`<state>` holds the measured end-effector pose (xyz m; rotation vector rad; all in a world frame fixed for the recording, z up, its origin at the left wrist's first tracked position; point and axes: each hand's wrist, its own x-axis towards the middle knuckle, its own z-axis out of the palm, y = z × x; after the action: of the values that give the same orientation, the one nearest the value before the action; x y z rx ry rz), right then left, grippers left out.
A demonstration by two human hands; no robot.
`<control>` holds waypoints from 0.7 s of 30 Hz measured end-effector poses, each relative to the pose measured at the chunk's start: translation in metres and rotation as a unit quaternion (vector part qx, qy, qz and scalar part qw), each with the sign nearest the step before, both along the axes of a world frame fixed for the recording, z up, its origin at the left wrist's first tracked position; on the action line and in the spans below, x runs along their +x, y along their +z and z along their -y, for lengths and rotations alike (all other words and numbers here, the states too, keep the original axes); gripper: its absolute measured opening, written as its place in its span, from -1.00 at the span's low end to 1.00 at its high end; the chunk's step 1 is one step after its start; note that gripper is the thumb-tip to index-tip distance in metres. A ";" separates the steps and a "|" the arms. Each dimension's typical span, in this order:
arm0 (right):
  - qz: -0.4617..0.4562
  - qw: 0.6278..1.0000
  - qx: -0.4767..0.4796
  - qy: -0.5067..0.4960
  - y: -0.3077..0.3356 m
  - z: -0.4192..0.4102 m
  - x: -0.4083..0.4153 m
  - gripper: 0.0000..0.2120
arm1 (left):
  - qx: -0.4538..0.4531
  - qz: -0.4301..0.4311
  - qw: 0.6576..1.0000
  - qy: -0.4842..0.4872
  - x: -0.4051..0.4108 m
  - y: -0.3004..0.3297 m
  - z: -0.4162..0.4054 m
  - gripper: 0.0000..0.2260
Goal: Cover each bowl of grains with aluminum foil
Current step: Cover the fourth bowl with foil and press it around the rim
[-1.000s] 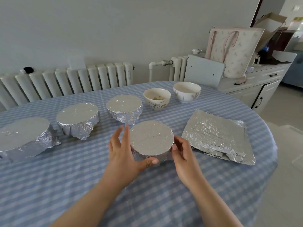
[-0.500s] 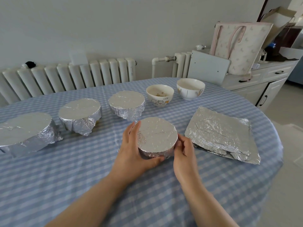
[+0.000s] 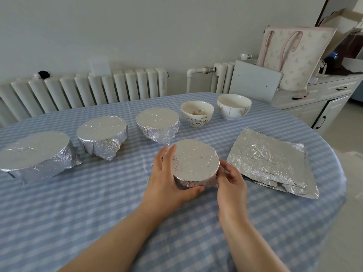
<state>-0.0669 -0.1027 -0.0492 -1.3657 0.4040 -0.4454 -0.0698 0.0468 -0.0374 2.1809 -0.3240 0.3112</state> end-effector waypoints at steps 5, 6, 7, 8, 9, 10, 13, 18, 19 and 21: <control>-0.023 0.999 0.012 -0.024 -0.004 0.002 0.004 -0.91 | 0.002 0.012 1.000 -0.001 0.000 0.000 0.000 0.01; -0.031 0.999 0.016 -0.025 -0.003 0.002 0.005 -0.94 | 0.002 0.011 1.000 0.000 0.000 0.000 0.000 0.01; -0.044 0.999 0.024 -0.021 -0.003 0.002 0.005 -0.96 | 0.002 0.009 1.000 0.000 0.001 -0.001 0.000 0.03; -0.055 0.998 0.036 -0.013 -0.002 0.002 0.005 -0.93 | 0.003 0.007 1.000 0.001 0.001 -0.001 0.000 0.04; -0.063 0.997 0.050 -0.003 -0.002 0.002 0.005 -0.90 | 0.003 0.005 1.000 0.002 0.001 -0.002 0.000 0.06; -0.067 0.996 0.061 0.006 -0.001 0.002 0.005 -0.87 | 0.004 0.005 1.000 0.003 0.001 -0.002 0.000 0.06; -0.070 0.997 0.039 0.004 -0.001 0.004 0.004 -0.86 | -0.001 0.012 1.000 -0.001 0.000 -0.002 0.000 0.02; -0.075 0.990 -0.114 -0.031 0.003 0.003 -0.001 -0.91 | 0.000 0.008 1.000 0.006 0.000 -0.002 0.000 0.06; -0.081 0.989 -0.122 -0.031 0.003 0.001 -0.002 -0.89 | -0.001 0.007 1.000 0.006 0.000 -0.002 0.001 0.06; -0.085 0.990 -0.106 -0.037 -0.001 -0.003 -0.002 -0.87 | -0.001 0.010 1.000 0.006 0.000 -0.002 0.001 0.05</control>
<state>-0.0693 -0.0999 -0.0499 -1.6046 0.5606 -0.4439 -0.0698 0.0458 -0.0393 2.1791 -0.3219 0.3386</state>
